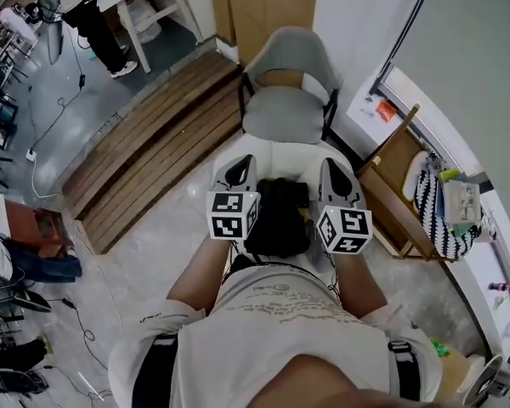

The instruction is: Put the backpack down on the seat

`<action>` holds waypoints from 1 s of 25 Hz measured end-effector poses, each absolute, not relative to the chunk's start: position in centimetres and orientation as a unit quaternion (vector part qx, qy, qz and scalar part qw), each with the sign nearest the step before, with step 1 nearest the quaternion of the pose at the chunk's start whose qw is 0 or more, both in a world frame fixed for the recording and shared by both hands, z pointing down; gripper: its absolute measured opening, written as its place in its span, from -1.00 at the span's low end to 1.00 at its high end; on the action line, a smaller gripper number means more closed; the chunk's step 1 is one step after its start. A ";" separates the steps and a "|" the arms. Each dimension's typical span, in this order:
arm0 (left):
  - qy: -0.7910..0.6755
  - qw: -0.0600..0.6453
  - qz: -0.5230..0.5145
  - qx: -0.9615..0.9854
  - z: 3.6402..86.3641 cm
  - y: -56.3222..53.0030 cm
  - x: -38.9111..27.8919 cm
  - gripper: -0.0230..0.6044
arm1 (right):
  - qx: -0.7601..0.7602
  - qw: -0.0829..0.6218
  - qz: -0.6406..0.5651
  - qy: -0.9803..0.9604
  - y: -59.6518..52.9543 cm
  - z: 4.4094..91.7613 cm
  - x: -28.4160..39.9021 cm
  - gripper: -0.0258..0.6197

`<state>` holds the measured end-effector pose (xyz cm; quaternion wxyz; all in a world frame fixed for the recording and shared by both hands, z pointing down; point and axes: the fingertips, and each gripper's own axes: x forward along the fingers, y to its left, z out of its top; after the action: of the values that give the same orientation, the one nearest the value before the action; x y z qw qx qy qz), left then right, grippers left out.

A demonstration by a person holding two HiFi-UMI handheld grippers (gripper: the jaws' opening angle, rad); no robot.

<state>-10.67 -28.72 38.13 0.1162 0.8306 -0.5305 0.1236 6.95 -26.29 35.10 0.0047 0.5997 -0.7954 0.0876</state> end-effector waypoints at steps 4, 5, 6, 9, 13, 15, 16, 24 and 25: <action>-0.540 0.088 0.101 0.831 33.7 -28.3 -10.6 -0.86 | 0.604 -0.032 0.050 -0.794 -25.9 30.9 8.0 -0.84; -0.541 0.082 0.094 0.832 32.9 -28.1 -10.5 -0.86 | 0.602 -0.035 0.040 -0.797 -25.8 30.1 8.1 -0.84; -0.542 0.079 0.086 0.832 32.3 -27.9 -10.5 -0.86 | 0.598 -0.037 0.031 -0.800 -25.7 29.4 8.1 -0.84; -0.551 0.077 0.068 0.828 31.2 -27.4 -11.0 -0.86 | 0.588 -0.033 0.015 -0.808 -25.6 28.1 7.8 -0.84; -0.563 0.080 0.068 0.820 31.2 -27.5 -12.1 -0.86 | 0.585 -0.023 0.011 -0.810 -26.0 27.7 7.3 -0.84; -0.569 0.083 0.067 0.816 31.1 -27.6 -12.5 -0.86 | 0.579 -0.022 0.017 -0.815 -26.1 27.7 7.0 -0.84; -0.571 0.084 0.066 0.814 31.1 -27.6 -12.6 -0.86 | 0.573 -0.024 0.024 -0.819 -26.1 27.9 6.8 -0.84; -0.577 0.081 0.056 0.811 31.1 -27.4 -12.8 -0.86 | 0.540 -0.045 0.068 -0.838 -26.1 29.2 5.7 -0.84; -0.577 0.084 0.054 0.810 31.1 -27.4 -12.9 -0.86 | 0.538 -0.045 0.072 -0.839 -26.1 29.3 5.6 -0.84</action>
<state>-12.92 -27.38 31.13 0.0841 0.8105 -0.5772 0.0537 5.59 -26.15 29.28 -0.0450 0.5380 -0.8386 0.0721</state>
